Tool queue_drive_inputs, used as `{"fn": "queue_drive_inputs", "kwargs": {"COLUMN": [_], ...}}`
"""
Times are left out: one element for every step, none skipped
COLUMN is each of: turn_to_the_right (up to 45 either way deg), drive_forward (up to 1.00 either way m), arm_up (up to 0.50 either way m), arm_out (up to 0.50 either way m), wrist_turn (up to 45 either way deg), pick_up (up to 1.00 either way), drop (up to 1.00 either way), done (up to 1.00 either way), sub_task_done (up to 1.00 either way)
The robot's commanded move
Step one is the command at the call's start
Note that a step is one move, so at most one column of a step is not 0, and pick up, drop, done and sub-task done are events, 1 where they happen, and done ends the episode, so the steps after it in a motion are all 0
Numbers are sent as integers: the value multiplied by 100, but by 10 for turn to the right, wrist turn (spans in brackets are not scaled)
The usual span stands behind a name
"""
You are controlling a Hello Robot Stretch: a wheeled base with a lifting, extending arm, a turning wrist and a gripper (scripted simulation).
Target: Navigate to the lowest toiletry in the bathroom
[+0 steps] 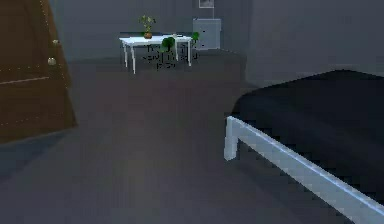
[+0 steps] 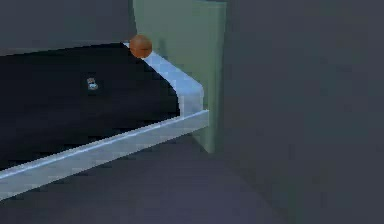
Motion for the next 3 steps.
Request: {"fn": "queue_drive_inputs", "kwargs": {"turn_to_the_right": [-210, 0, -30], "drive_forward": [0, 100, 0], "arm_up": [0, 0, 0], "arm_out": [0, 0, 0], "wrist_turn": [0, 0, 0], "pick_up": [0, 0, 0], "drop": [0, 0, 0], "done": [0, 0, 0], "sub_task_done": [0, 0, 0]}}
